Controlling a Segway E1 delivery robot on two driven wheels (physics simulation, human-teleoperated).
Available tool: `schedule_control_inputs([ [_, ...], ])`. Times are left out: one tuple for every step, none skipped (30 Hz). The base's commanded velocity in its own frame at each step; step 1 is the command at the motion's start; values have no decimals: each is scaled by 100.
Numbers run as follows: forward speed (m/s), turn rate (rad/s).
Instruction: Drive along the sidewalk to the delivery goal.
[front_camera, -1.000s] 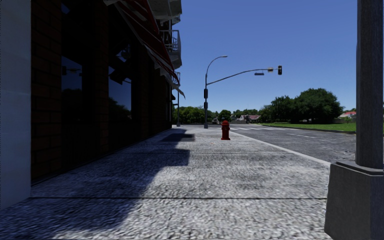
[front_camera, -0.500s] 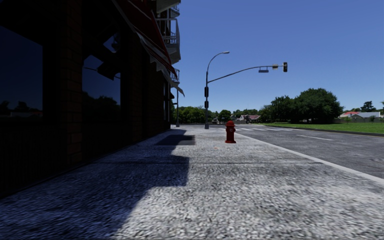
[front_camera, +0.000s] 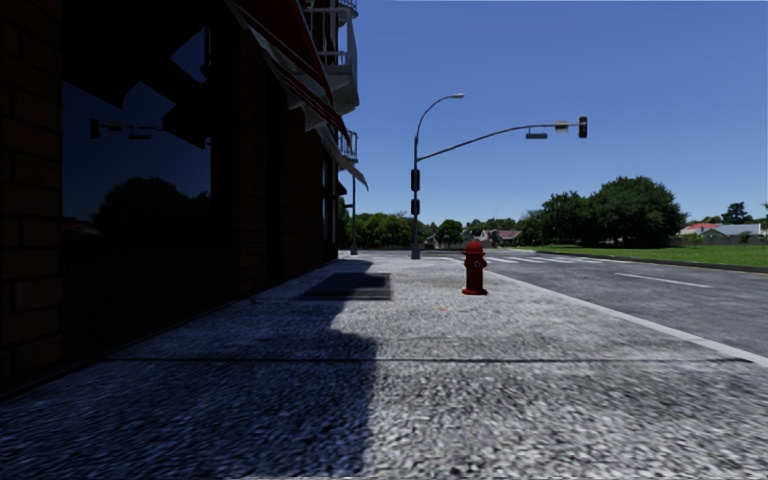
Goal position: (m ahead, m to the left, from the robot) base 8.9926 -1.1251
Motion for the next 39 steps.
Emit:
schedule_control_inputs([
  [200,0],
  [200,0],
  [200,0],
  [200,0],
  [200,0],
  [200,0],
  [200,0],
  [200,0],
  [200,0],
  [200,0],
  [200,0],
  [200,0],
  [200,0],
  [200,0],
  [200,0],
  [200,0],
  [200,0],
  [200,0],
  [200,0],
  [200,0],
  [200,0],
  [199,-6],
  [194,-8],
  [190,-9],
  [190,-9],
  [187,-10],
  [185,-18],
  [184,-27],
  [182,-30],
  [182,-30],
  [181,-30],
  [180,-30],
  [180,-30],
  [180,-26],
  [180,0],
  [180,0],
  [180,0],
  [180,0],
  [180,0],
])
